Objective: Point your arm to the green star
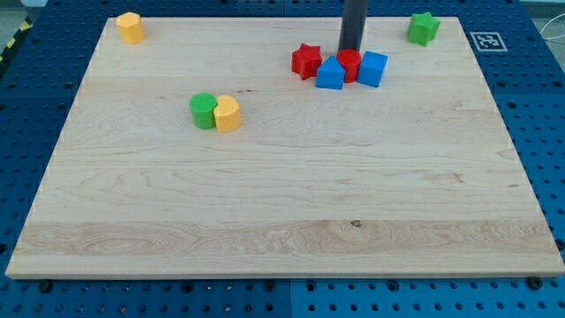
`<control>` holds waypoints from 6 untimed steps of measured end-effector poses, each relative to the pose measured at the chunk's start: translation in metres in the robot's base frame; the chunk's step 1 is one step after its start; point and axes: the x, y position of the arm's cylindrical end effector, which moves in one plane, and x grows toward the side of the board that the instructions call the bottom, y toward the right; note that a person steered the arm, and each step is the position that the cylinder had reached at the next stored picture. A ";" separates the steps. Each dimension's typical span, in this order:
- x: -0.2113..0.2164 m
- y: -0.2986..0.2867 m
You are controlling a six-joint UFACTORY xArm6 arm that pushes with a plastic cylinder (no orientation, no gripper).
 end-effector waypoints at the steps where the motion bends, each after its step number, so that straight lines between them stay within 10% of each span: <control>1: 0.019 0.077; 3: 0.010 0.171; 6: -0.045 0.116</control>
